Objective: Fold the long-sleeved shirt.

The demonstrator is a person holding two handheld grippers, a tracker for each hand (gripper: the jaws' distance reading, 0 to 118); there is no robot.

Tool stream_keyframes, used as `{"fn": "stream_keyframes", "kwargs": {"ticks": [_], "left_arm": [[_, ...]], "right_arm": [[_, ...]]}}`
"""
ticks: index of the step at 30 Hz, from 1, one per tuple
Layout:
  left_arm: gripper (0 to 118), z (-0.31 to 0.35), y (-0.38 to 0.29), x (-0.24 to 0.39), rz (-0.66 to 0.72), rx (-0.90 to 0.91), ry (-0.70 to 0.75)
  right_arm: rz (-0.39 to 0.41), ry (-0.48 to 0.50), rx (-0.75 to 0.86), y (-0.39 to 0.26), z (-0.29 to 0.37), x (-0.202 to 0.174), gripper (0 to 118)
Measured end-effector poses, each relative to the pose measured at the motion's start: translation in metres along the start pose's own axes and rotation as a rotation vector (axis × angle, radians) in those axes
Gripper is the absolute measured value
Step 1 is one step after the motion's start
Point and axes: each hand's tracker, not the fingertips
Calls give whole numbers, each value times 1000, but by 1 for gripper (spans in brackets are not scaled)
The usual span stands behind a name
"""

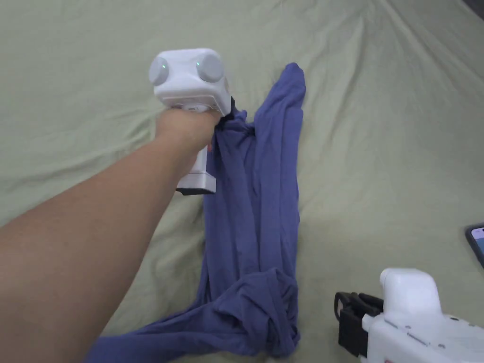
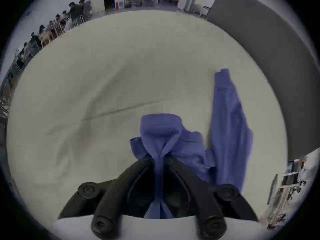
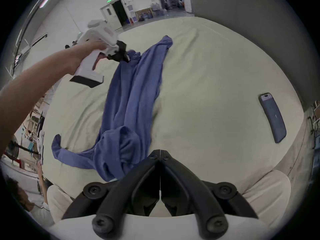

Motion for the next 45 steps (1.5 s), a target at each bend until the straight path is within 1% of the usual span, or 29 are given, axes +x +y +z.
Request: {"fn": "stream_keyframes", "kwargs": {"ticks": [1,3,5,6,8,9,10,11,12,13,15,17,18,19,20,21,22,23,25,28,30,32,33,34,37,40,42,44,45], "left_arm": [[5,6,-1,0,3,3,-42],[5,23,-5,3,-66,47,-1],[5,34,-1,0,-60,72,0],[5,44,2,-5,-13,96,-34],[5,60,6,-16,56,112,-85],[5,68,8,-21,58,131,-88],[5,75,9,-24,53,140,-83],[5,83,11,-27,50,153,-79],[5,88,11,-29,50,164,-74],[5,93,12,-32,47,171,-70],[5,104,15,-39,62,188,-74],[5,113,14,-43,81,198,-71],[5,117,15,-45,84,201,-71],[5,121,15,-48,88,206,-70],[5,120,17,-53,90,208,-68],[5,122,18,-56,93,209,-69],[5,125,18,-59,95,212,-70],[5,129,17,-64,101,221,-66],[5,155,4,-72,117,241,-47],[5,194,0,-98,187,326,-32],[5,228,2,-112,253,395,-48],[5,267,6,-119,294,469,-73],[5,294,11,-121,304,527,-90],[5,304,13,-121,301,545,-92],[5,379,32,-124,288,693,-49],[5,439,52,-138,348,820,-3],[5,466,63,-149,400,885,24],[5,488,80,-164,450,896,6],[5,497,88,-169,449,901,-6]], "right_arm": [[0,-9,-5,3,-2,0,3],[6,-22,-18,9,-9,2,3],[-4,-23,-22,18,-12,2,3],[-30,29,-31,22,-12,2,3],[-77,191,-62,28,-14,5,3],[-102,248,-104,31,-16,5,24],[-129,254,-138,33,-19,4,74],[-159,256,-203,31,-26,2,118],[-202,335,-95,34,-14,6,116],[-191,328,-155,33,-12,7,117],[-180,227,-224,23,-37,-8,118],[-179,209,-263,16,-59,-18,115],[-184,212,-275,14,-65,-23,105],[-178,219,-268,13,-75,-33,85],[-181,215,-265,13,-79,-38,43],[-175,212,-262,14,-80,-41,34],[-145,197,-245,16,-78,-43,33],[-98,191,-233,20,-73,-45,27],[-69,186,-224,27,-59,-40,25],[89,51,-38,54,-14,-29,25],[76,38,40,86,17,-22,24],[93,-5,169,127,47,-26,24],[129,-16,235,156,65,-30,24],[129,-8,258,168,73,-31,24],[126,29,373,243,117,-42,24],[165,-29,521,311,165,-58,24],[148,-51,571,352,187,-64,23],[98,-18,591,400,209,-69,23],[104,-10,595,420,219,-75,23]]}}
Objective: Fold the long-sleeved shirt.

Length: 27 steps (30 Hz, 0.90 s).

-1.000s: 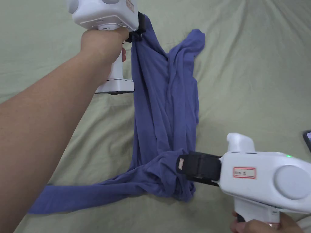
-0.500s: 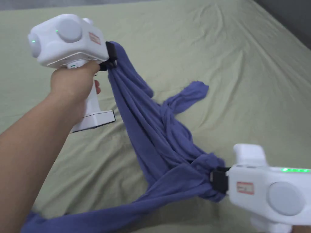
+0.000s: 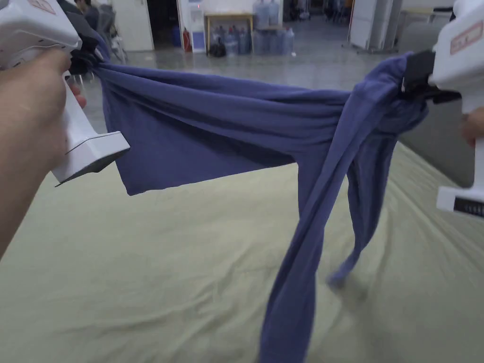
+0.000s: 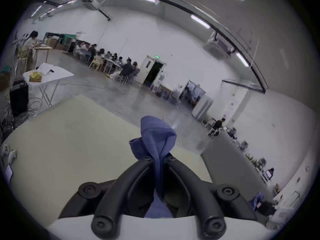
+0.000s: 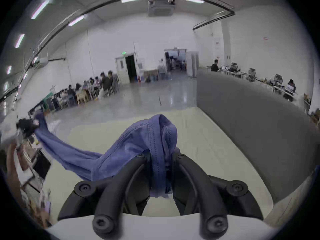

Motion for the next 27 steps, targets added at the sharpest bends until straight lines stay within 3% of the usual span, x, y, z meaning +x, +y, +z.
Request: {"fn": "stream_keyframes", "kwargs": {"ticks": [9,14,20,23,27], "left_arm": [[5,-32,59,27,-4,10,-14],[5,-51,70,35,-28,42,-61],[5,-70,33,19,-72,30,-41],[5,-83,-7,-11,-65,-28,4],[5,-96,-81,-76,-26,-126,50]], "right_arm": [[5,-14,20,152,-46,-35,23],[-7,-4,34,173,-65,-34,23],[12,33,1,126,-106,-27,23],[34,77,-76,75,-138,-19,23],[7,150,-206,-31,-172,-4,23]]}}
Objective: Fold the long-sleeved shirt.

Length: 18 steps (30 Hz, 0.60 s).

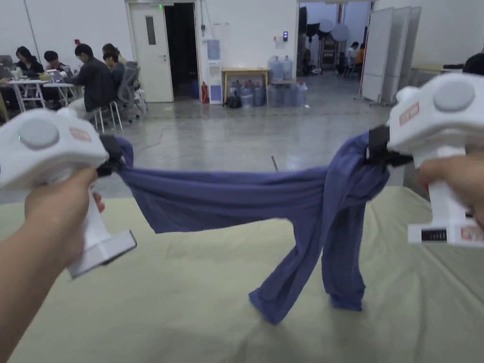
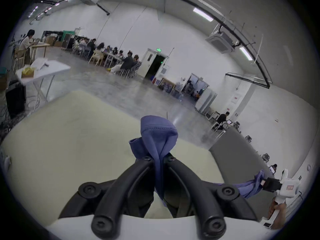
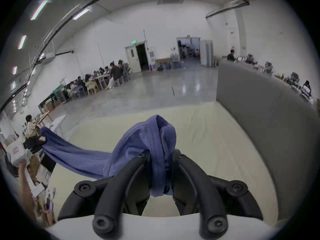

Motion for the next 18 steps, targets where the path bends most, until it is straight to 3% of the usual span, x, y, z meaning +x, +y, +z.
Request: {"fn": "stream_keyframes", "kwargs": {"ticks": [5,7,11,18], "left_arm": [[5,14,-105,-67,4,-86,33],[5,32,-155,-97,60,-132,44],[5,63,-236,-142,147,-254,96],[5,124,-327,-200,227,-305,152]], "right_arm": [[-20,12,-149,-127,-30,27,23],[-89,42,-206,-187,-31,40,23],[-112,38,-316,-287,-19,55,23],[-200,45,-381,-397,26,72,23]]}}
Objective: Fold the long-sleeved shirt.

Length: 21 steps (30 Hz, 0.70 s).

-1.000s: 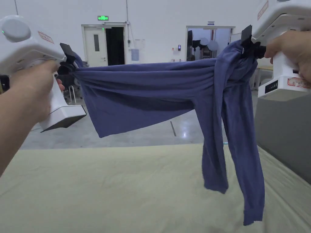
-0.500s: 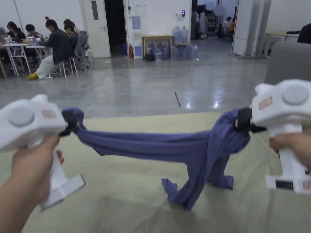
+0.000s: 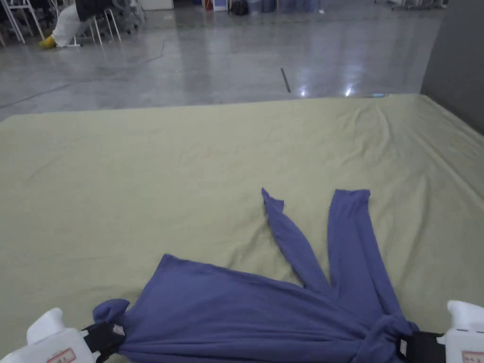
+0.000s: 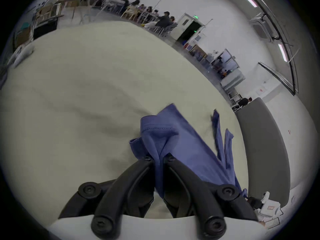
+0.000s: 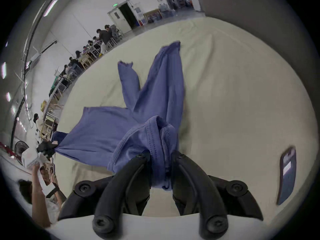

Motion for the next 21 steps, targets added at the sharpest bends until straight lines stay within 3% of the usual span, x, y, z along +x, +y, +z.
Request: {"fn": "stream_keyframes", "kwargs": {"ticks": [6,14,15,16,17,18,21], "left_arm": [[5,27,-50,-33,-41,-55,49],[6,-3,-75,-60,12,-128,66],[17,-3,-72,-59,13,-121,53],[49,1,-65,-57,11,-128,50],[106,5,-61,-52,43,-121,-71],[118,13,-55,-45,53,-118,-145],[118,39,-38,-17,-63,-47,-159]], "right_arm": [[-62,-5,-26,-47,5,12,23],[-76,-29,-58,-62,-31,21,24],[-66,-30,-62,-58,-31,21,38],[-43,-93,-96,-49,-28,16,69],[-12,-153,-103,-46,-22,15,109],[16,-237,-117,-40,-13,11,118],[40,-155,58,-41,47,-1,118]]}}
